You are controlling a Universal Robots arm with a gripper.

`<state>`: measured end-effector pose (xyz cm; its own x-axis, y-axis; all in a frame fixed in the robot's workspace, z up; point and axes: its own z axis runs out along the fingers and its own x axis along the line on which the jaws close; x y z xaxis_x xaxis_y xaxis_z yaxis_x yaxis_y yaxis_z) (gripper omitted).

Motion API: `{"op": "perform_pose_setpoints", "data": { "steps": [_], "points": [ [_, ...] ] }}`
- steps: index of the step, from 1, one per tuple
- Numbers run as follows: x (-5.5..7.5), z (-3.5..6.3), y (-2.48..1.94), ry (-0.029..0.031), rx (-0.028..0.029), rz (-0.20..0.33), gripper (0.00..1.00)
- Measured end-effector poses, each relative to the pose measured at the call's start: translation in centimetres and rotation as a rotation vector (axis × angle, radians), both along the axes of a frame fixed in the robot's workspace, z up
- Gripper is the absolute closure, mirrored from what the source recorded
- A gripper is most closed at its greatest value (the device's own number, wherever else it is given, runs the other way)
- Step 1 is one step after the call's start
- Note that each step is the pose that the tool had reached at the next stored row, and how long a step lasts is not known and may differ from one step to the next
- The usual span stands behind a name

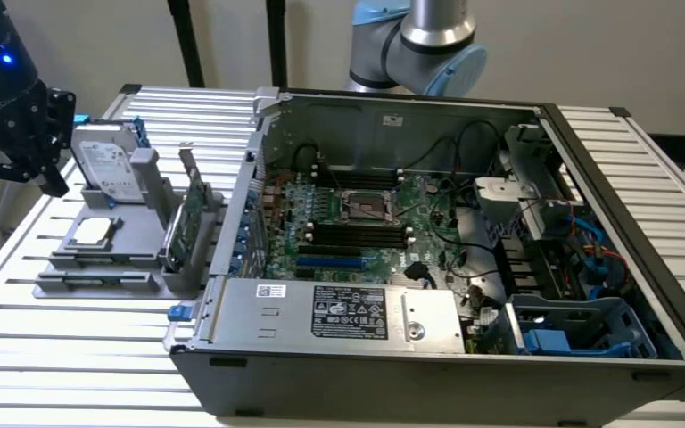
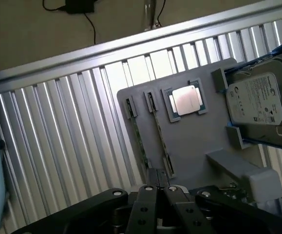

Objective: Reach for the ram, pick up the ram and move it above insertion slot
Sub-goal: 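Pick up the ram and move it above insertion slot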

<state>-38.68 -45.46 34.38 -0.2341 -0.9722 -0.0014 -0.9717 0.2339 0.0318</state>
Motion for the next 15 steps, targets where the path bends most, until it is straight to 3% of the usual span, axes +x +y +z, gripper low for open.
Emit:
{"op": "perform_pose_setpoints", "data": {
  "steps": [15],
  "points": [
    [0.0, -0.59, 0.0, -0.009, -0.0002, 0.273, 0.89]
  ]
}}
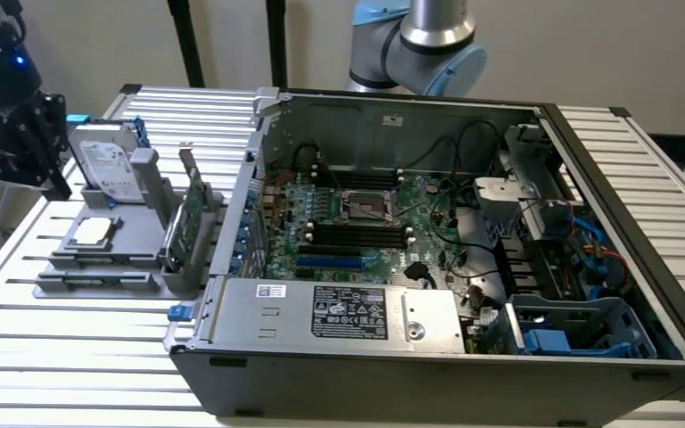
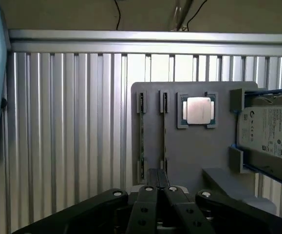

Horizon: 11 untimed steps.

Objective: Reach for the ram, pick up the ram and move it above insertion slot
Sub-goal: 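Pick up the ram and move it above insertion slot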

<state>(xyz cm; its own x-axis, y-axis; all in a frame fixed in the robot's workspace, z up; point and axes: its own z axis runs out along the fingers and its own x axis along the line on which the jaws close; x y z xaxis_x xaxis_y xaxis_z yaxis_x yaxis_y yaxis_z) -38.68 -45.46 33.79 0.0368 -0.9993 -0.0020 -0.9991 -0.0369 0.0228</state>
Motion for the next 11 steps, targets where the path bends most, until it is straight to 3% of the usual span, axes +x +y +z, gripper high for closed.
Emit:
{"op": "perform_pose_setpoints", "data": {
  "steps": [4, 9, 11],
  "points": [
    [-0.02, -0.15, 0.0, -0.0072, 0.0001, 0.065, 0.89],
    [-0.02, -0.15, 0.0, -0.0074, 0.0001, 0.072, 0.88],
    [-0.02, -0.16, 0.0, -0.0075, 0.0001, 0.072, 0.76]
  ]
}}
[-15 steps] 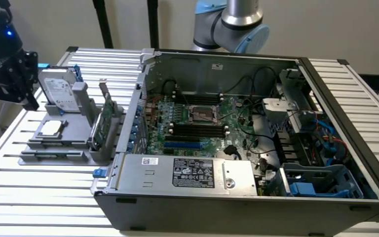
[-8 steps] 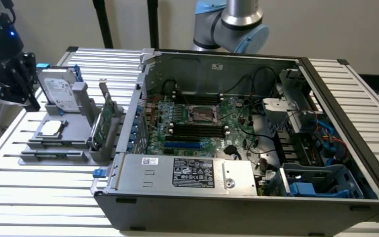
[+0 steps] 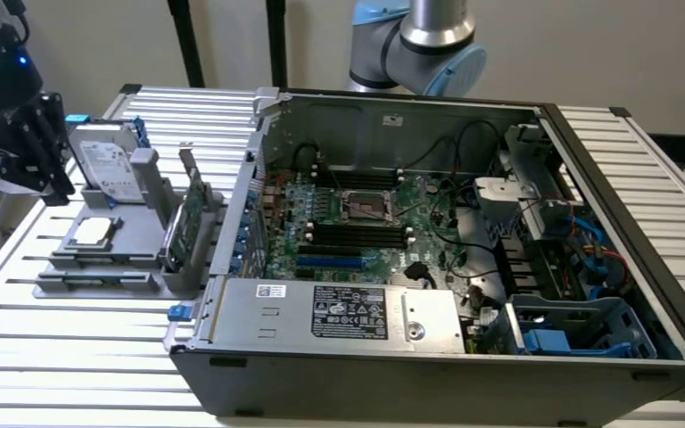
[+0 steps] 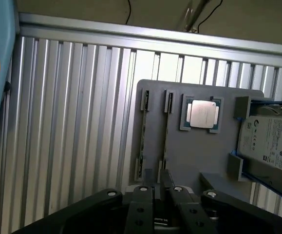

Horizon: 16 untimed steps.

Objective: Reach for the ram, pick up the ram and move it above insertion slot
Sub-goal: 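Pick up the ram and move it above insertion slot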

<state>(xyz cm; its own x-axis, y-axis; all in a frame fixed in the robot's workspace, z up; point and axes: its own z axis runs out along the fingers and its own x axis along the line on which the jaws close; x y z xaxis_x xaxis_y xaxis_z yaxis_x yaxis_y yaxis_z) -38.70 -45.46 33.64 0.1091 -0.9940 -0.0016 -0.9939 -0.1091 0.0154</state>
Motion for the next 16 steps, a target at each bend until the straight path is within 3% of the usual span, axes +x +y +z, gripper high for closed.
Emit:
{"op": "perform_pose_setpoints", "data": {
  "steps": [1, 3, 4, 16],
  "points": [
    [0.0, 0.0, 0.0, 0.0, -0.0001, 0.0, 0.7],
    [0.0, -0.07, -0.01, -0.0001, 0.0, 0.0, 0.7],
    [0.0, -0.17, -0.01, -0.0002, 0.0001, 0.0, 0.64],
    [-0.8, -2.29, -0.25, -0.0009, -0.0001, 0.0, 0.64]
  ]
}}
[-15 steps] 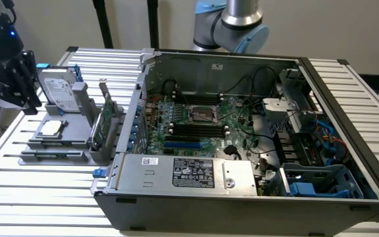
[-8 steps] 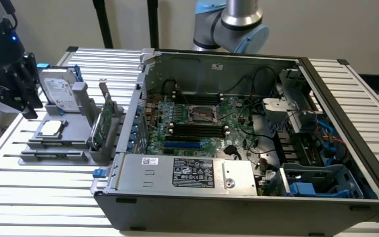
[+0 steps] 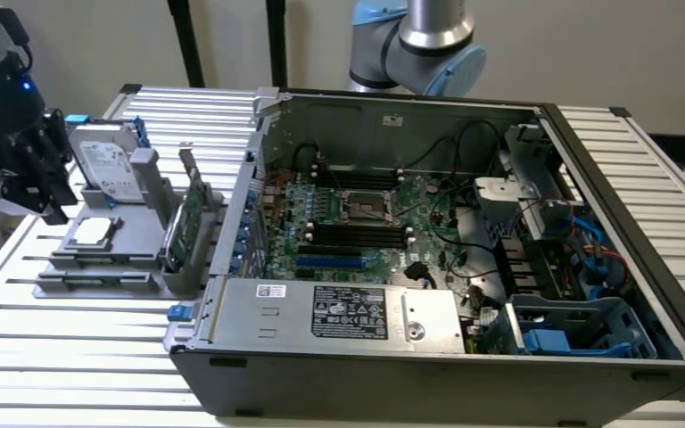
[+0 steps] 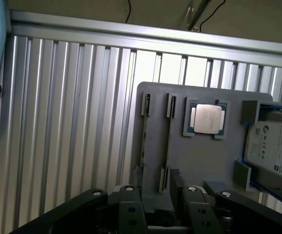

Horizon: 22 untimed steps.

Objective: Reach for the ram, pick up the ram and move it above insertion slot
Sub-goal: 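Pick up the ram and move it above insertion slot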

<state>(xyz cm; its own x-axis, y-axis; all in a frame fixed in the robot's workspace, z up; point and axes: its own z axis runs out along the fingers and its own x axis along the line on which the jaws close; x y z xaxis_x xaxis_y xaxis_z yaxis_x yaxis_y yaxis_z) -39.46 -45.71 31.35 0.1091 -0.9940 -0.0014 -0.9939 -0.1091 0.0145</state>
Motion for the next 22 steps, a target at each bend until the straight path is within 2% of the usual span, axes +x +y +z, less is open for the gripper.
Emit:
{"op": "perform_pose_setpoints", "data": {
  "steps": [22],
  "points": [
    [-0.1, -4.0, -0.77, -0.0001, 0.0001, 0.0, 0.64]
  ]
}}
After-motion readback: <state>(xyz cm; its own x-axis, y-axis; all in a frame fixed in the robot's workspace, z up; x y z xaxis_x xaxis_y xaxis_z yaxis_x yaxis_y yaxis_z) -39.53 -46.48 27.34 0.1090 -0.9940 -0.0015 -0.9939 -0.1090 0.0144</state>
